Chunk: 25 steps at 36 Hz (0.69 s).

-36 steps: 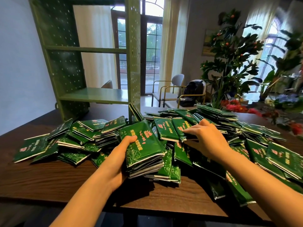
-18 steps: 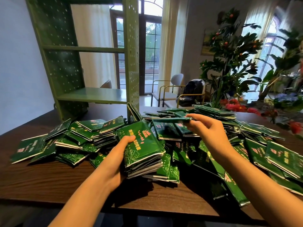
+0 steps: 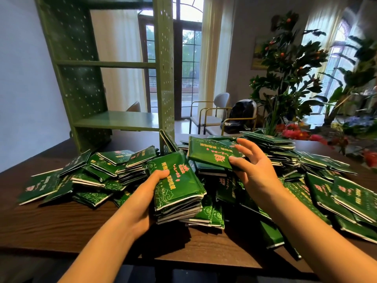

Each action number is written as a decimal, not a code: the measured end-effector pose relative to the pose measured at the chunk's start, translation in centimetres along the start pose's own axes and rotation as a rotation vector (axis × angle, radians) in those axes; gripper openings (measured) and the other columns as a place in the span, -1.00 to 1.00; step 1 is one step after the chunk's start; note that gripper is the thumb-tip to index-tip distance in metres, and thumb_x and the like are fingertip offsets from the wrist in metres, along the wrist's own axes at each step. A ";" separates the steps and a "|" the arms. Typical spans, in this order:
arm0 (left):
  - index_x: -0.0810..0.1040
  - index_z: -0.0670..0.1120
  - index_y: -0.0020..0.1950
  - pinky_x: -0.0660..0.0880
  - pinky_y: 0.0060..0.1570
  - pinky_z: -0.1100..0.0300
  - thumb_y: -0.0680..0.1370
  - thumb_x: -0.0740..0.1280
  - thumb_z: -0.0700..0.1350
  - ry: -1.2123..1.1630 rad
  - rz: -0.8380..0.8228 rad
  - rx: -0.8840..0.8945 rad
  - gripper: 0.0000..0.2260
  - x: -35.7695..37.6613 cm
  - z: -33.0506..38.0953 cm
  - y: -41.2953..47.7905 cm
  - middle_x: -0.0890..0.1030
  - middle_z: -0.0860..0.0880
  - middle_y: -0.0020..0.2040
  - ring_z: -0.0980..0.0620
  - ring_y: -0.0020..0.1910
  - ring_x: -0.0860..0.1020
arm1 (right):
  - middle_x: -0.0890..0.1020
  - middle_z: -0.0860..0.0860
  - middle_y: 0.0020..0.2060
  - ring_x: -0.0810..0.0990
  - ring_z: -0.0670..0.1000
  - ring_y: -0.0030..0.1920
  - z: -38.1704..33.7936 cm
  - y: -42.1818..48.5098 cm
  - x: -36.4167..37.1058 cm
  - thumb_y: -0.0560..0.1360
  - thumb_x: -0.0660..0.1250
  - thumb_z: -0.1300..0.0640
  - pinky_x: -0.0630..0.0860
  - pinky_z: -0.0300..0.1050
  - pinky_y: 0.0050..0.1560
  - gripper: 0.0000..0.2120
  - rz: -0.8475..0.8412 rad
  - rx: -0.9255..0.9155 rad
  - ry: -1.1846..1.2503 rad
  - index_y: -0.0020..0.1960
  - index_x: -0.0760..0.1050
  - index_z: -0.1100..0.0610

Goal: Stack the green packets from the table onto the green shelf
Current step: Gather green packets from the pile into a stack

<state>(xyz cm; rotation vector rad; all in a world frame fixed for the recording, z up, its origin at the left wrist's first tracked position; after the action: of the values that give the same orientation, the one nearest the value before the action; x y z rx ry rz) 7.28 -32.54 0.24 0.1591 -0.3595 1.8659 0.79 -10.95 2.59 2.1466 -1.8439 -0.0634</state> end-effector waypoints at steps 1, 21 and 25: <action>0.28 -0.07 -0.31 0.38 -0.46 0.49 0.68 0.04 -0.31 0.070 0.043 0.068 -0.63 -0.2 -0.1 -0.2 0.30 -0.02 -0.78 0.30 -0.78 0.30 | 0.53 0.05 0.13 0.59 -0.07 -0.02 -0.1 0.0 0.2 0.47 0.30 0.41 0.54 -0.31 -0.17 -0.56 -0.001 0.010 0.077 0.28 0.42 0.07; 0.43 -0.15 0.40 0.55 0.08 0.05 0.35 0.49 0.11 0.265 0.008 -0.039 -0.31 -2.6 -1.4 -1.4 0.62 -0.17 0.19 -0.16 0.17 0.59 | 0.65 0.10 0.02 0.68 -0.01 -0.24 0.5 -1.6 7.6 0.49 0.38 0.19 0.62 -0.11 -0.26 -0.62 -0.222 0.091 -0.081 0.28 0.45 0.11; 0.55 -0.17 0.25 0.61 -0.06 0.13 0.60 0.23 -0.06 0.080 -0.073 0.066 -0.69 -4.1 -2.8 -2.5 0.70 -0.12 0.02 -0.02 -0.06 0.68 | 0.68 0.07 -0.11 0.66 -0.08 -0.27 0.5 -2.6 10.2 0.52 0.30 0.27 0.56 -0.24 -0.30 -0.84 -0.337 -0.004 -0.155 0.08 0.54 0.14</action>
<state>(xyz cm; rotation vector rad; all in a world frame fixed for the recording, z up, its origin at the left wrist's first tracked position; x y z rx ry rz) 11.11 -34.64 -3.16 0.1400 -0.2342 1.8069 4.86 -20.63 3.11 2.4888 -1.5333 -0.3148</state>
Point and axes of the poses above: each hand's wrist, its own y-axis towards the middle knuckle, its own x-axis out of the palm, z = x × y, the point moved 2 cm from there along y, towards the middle knuckle
